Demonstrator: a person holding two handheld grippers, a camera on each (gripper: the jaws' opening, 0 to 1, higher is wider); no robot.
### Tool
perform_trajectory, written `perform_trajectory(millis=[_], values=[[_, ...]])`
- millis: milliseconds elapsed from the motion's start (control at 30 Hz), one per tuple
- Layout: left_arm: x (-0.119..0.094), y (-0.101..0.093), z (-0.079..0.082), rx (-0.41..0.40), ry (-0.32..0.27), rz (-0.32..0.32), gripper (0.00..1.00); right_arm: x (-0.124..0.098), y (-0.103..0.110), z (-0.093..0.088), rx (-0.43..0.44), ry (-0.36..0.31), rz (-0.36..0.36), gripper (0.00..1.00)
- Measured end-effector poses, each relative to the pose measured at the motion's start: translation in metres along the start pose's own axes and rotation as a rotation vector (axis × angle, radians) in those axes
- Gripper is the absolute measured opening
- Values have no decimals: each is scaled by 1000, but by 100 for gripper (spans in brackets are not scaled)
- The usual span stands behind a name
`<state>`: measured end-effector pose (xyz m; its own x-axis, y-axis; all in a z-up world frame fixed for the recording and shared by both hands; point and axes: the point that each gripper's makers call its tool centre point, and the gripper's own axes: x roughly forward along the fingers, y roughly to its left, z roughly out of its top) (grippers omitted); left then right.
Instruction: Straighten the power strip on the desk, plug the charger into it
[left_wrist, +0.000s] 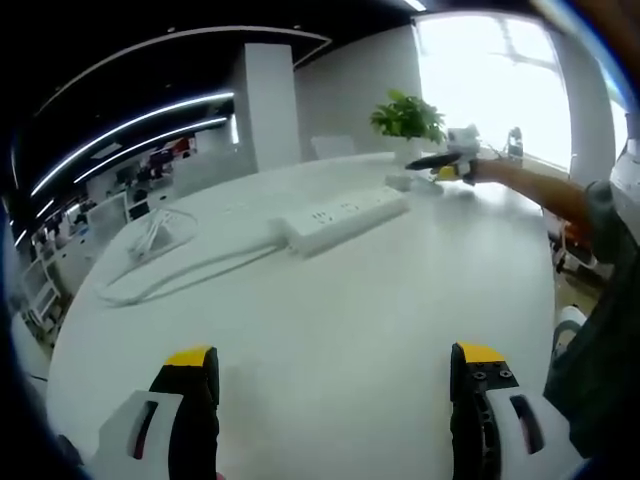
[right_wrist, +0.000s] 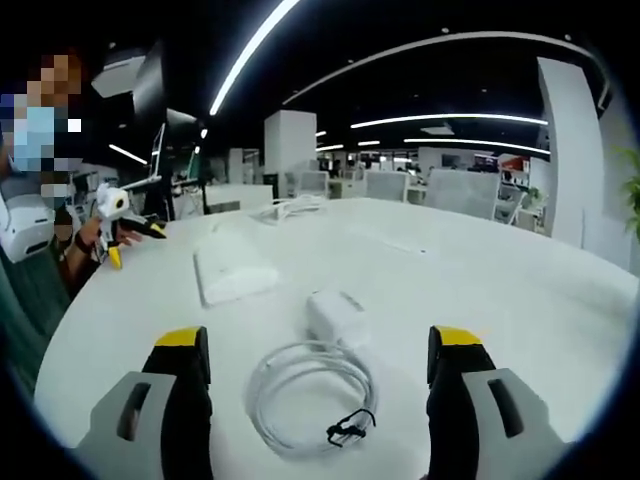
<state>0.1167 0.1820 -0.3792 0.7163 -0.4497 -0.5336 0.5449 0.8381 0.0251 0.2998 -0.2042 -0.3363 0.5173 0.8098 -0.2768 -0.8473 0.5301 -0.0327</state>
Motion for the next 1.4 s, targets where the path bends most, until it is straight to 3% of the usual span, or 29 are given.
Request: perform_trajectory(millis=[1400], values=[[3, 1, 6, 13, 2, 14, 99, 32, -10, -8, -10, 40, 50, 88]])
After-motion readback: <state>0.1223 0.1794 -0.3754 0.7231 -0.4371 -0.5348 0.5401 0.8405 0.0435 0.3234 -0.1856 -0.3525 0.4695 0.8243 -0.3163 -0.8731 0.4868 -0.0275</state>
